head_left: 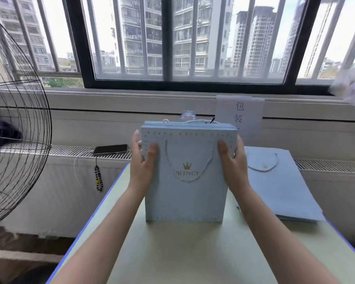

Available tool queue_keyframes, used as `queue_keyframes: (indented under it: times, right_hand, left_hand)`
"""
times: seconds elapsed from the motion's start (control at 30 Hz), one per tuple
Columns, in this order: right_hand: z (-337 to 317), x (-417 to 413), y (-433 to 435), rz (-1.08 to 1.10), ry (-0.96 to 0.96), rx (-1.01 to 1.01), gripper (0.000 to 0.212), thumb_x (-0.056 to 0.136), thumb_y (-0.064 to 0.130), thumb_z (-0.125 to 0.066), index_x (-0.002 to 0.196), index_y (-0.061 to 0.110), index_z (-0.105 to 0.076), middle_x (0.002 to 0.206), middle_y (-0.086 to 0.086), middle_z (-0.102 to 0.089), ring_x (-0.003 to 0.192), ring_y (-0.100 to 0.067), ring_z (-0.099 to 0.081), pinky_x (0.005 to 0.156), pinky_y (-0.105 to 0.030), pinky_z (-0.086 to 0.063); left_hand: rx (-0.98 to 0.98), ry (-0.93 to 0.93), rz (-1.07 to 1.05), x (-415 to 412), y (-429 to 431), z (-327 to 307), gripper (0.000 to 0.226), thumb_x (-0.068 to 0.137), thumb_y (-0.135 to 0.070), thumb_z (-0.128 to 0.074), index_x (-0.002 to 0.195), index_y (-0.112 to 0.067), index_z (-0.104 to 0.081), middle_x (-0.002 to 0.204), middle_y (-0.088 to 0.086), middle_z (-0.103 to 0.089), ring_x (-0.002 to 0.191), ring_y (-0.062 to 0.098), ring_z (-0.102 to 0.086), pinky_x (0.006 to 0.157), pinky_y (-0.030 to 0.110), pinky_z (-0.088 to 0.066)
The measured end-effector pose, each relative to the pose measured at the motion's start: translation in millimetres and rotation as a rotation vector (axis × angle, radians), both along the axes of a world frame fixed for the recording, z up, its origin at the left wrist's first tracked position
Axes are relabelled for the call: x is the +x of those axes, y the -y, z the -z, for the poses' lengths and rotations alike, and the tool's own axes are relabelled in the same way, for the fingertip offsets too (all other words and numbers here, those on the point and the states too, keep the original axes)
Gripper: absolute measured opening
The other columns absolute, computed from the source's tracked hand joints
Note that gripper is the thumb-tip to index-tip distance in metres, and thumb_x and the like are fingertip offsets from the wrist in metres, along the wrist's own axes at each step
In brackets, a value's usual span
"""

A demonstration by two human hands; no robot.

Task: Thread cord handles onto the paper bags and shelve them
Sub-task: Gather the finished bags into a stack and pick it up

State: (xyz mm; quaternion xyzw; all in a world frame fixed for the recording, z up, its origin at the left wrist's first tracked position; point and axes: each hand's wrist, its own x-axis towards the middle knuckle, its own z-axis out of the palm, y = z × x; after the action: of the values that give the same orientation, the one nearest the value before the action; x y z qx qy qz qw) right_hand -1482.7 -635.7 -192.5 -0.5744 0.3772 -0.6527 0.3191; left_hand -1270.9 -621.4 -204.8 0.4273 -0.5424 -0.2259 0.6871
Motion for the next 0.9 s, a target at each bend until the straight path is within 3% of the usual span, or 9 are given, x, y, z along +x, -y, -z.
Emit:
queue_keyframes:
  times: [0.1,0.17,0.3,0.5,0.57,0.63,0.73,0.8,0.9]
  right_hand:
    - [3.9,4.3,-2.2,0.079,-0.047,0.005,0.025,0.082,0.057,-0.056,0.093,0.034,-0.056,0.093,0.008,-0.063,0.087,-0.010,-0.062,0.066,-0.017,-0.046]
    - [8.9,6.8,-2.7,0.133,-0.052,-0.012,0.021,0.081,0.054,-0.054,0.086,0.033,-0.053,0.092,0.001,-0.062,0.083,-0.012,-0.059,0.066,-0.022,-0.045]
    - [8.5,8.4,-2.9,0.170,-0.034,-0.029,0.019,0.079,0.049,-0.052,0.082,0.031,-0.050,0.085,0.003,-0.059,0.075,-0.007,-0.054,0.062,-0.014,-0.043]
    - [10.0,8.9,-3.4,0.195,-0.026,-0.052,0.022,0.077,0.053,-0.053,0.085,0.032,-0.051,0.083,0.009,-0.059,0.075,-0.003,-0.055,0.064,-0.015,-0.042]
    - [9.8,5.4,-1.9,0.145,-0.048,-0.028,0.042,0.072,0.063,-0.053,0.098,0.030,-0.055,0.093,0.007,-0.062,0.086,-0.008,-0.059,0.071,-0.022,-0.047]
    - [5.8,-1.1,-0.8,0.049,-0.074,-0.026,0.074,0.068,0.069,-0.053,0.126,0.024,-0.049,0.109,0.011,-0.061,0.098,-0.003,-0.060,0.079,-0.024,-0.051]
    - [-10.8,-7.2,-0.2,-0.008,-0.106,-0.069,0.098,0.068,0.071,-0.055,0.148,0.026,-0.021,0.121,0.034,-0.042,0.101,0.024,-0.048,0.086,-0.004,-0.042]
    - [-25.0,-6.9,-2.6,0.005,-0.128,-0.111,0.090,0.070,0.068,-0.052,0.146,0.033,-0.021,0.122,0.043,-0.028,0.107,0.028,-0.037,0.085,0.005,-0.031]
    - [-31.4,-5.8,-3.8,0.039,-0.162,-0.174,0.052,0.071,0.065,-0.052,0.118,0.045,-0.046,0.114,0.046,-0.043,0.113,0.003,-0.049,0.088,-0.010,-0.042]
  left_hand:
    - [0.027,-0.034,-0.140,-11.5,-1.7,0.3,0.039,0.094,-0.056,-0.034,0.097,-0.022,-0.053,0.085,-0.010,-0.055,0.071,-0.011,-0.050,0.066,0.009,-0.038]
    - [0.047,-0.035,-0.239,-15.8,-2.9,14.1,0.035,0.098,-0.046,-0.033,0.076,-0.020,-0.040,0.071,-0.003,-0.046,0.063,0.003,-0.042,0.058,0.015,-0.033]
    - [0.054,0.007,-0.309,-14.7,-2.6,25.5,0.034,0.100,-0.037,-0.032,0.071,-0.020,-0.029,0.065,-0.002,-0.037,0.060,0.013,-0.033,0.055,0.018,-0.030]
    - [0.046,0.001,-0.281,-12.8,-4.1,27.7,0.037,0.091,-0.049,-0.030,0.072,-0.016,-0.031,0.067,0.000,-0.038,0.061,0.012,-0.033,0.056,0.022,-0.029]
    - [0.053,-0.028,-0.199,-10.3,-7.6,24.6,0.043,0.086,-0.058,-0.033,0.074,-0.016,-0.034,0.068,-0.003,-0.038,0.057,0.004,-0.035,0.056,0.019,-0.030]
    - [0.040,-0.058,-0.094,-5.8,-10.7,18.1,0.052,0.074,-0.066,-0.035,0.082,-0.015,-0.041,0.071,-0.006,-0.041,0.056,-0.005,-0.040,0.056,0.014,-0.034]
    - [-0.021,-0.089,0.024,2.5,-7.8,-1.2,0.084,0.070,-0.075,-0.044,0.118,-0.007,-0.046,0.093,-0.010,-0.055,0.083,-0.007,-0.053,0.079,0.019,-0.043]
    - [-0.069,-0.025,0.044,6.3,-5.3,-16.7,0.097,0.069,-0.083,-0.047,0.136,-0.014,-0.037,0.116,-0.007,-0.055,0.107,0.003,-0.053,0.098,0.029,-0.041]
    - [-0.128,0.040,0.053,6.5,-5.0,-36.8,0.072,0.072,-0.079,-0.044,0.134,-0.044,-0.033,0.132,-0.002,-0.051,0.123,0.017,-0.049,0.107,0.043,-0.037]
